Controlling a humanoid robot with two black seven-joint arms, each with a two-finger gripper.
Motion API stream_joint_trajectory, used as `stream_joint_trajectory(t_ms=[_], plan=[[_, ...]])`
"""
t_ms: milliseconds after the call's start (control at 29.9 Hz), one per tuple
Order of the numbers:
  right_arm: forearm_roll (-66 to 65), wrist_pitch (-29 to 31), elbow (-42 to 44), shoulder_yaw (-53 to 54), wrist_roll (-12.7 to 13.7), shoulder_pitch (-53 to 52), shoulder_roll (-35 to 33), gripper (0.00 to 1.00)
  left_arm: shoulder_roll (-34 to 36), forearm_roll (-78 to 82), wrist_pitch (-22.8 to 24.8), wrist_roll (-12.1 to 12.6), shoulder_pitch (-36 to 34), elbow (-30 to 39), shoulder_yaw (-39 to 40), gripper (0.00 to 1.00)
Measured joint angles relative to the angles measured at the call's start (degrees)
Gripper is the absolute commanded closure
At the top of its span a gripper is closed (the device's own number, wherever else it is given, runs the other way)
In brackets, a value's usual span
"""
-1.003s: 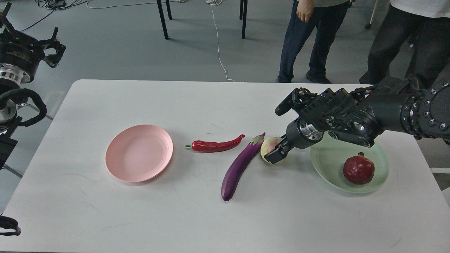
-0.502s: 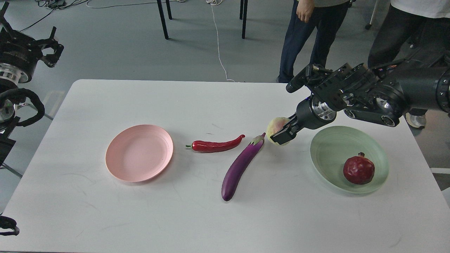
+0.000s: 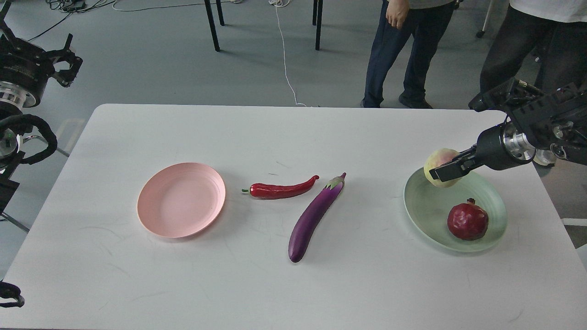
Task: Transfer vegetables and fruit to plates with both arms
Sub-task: 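Lower the peach onto the green plate and release it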
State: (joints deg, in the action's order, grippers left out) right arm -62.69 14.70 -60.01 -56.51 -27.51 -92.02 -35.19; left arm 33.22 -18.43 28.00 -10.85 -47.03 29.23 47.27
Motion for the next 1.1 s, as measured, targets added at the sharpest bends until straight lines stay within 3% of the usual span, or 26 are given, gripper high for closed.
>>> stream_joint_trajectory(t_ms=[368, 736, 1104], plan=[[-0.2, -3.6, 2.0, 0.5, 0.1, 7.7, -1.3, 0.23, -0.1, 0.1, 0.0, 0.1, 0.0, 0.0, -0.1, 0.02], [-0.1, -3.9, 3.3, 1.9, 0.1, 9.2, -1.2, 0.03, -0.1, 0.1, 0.0, 0.2, 0.0, 0.0, -0.2, 0.02], [0.6, -3.1, 3.1, 7.9, 0.0, 7.8, -3.6, 0.02, -0.1, 0.3, 0.0, 0.5, -0.5, 0.5, -0.2, 0.02]])
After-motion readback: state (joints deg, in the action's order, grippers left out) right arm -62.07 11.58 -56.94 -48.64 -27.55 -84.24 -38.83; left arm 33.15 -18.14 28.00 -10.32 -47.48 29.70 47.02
